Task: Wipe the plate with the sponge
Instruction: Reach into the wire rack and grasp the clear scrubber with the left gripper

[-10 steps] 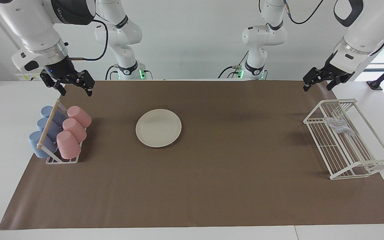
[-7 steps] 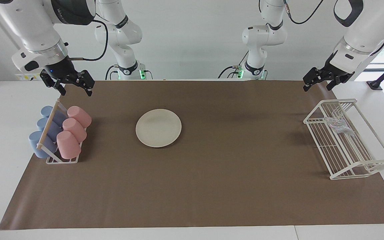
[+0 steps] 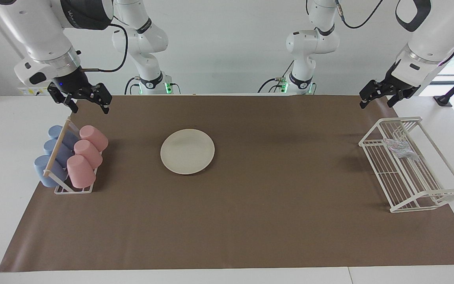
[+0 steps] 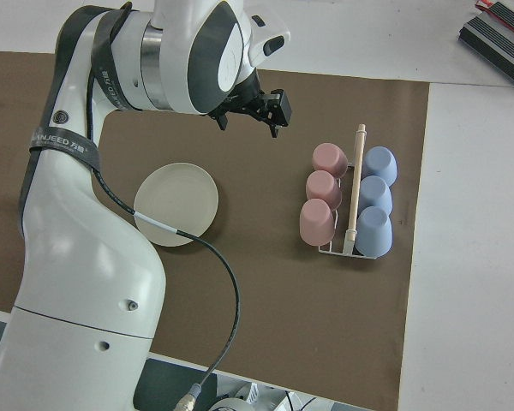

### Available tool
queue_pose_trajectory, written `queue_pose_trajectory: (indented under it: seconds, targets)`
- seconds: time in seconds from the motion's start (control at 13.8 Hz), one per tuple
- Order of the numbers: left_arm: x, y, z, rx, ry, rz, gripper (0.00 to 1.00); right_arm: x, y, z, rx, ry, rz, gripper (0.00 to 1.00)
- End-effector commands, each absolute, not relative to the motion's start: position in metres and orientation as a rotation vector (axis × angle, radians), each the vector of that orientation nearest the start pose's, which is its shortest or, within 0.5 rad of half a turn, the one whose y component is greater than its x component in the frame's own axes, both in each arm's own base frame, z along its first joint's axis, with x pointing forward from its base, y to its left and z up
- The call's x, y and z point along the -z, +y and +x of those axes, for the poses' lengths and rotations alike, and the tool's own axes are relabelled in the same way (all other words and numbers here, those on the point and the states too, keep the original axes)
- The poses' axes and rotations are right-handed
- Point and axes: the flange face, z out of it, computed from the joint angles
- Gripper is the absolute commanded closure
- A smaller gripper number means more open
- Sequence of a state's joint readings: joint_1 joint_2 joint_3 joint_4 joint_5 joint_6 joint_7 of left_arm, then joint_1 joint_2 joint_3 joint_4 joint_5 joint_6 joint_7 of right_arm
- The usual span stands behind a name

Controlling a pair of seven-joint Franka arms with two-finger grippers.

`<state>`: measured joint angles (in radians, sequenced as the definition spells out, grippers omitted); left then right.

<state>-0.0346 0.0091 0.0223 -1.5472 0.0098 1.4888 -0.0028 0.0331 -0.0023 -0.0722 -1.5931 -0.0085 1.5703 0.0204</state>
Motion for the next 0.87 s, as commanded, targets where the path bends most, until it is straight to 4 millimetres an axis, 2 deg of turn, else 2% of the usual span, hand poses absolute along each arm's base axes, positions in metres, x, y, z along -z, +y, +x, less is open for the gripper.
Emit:
queue_pose_trajectory:
  seconds: [0.0, 0.07, 0.29, 0.36, 0.44, 0.51, 0.8]
  targets:
    - [-0.603, -0.012, 0.538, -0.087, 0.048, -2.936, 0.0, -0.616, -0.019, 0.546, -0.049, 0.09, -3.165, 0.0]
    - [-0.585, -0.027, 0.538, -0.081, 0.058, -2.858, 0.0, -0.615, -0.019, 0.546, -0.053, 0.114, -3.164, 0.0]
    - [-0.531, -0.031, 0.545, -0.051, -0.012, -2.649, 0.0, -0.614, -0.019, 0.54, -0.096, 0.204, -3.161, 0.0]
    - [-0.505, -0.043, 0.551, -0.035, 0.006, -2.566, 0.0, -0.612, -0.019, 0.54, -0.105, 0.209, -3.161, 0.0]
    - [-0.477, -0.042, 0.559, -0.011, -0.023, -2.473, 0.0, -0.612, -0.019, 0.539, -0.106, 0.209, -3.16, 0.0]
    - [-0.46, -0.042, 0.564, 0.025, -0.04, -2.417, 0.0, -0.61, -0.019, 0.539, -0.11, 0.206, -3.155, 0.0]
    - [-0.425, -0.033, 0.575, 0.093, -0.037, -2.311, 0.0, -0.585, -0.019, 0.525, -0.075, 0.21, -3.141, 0.0]
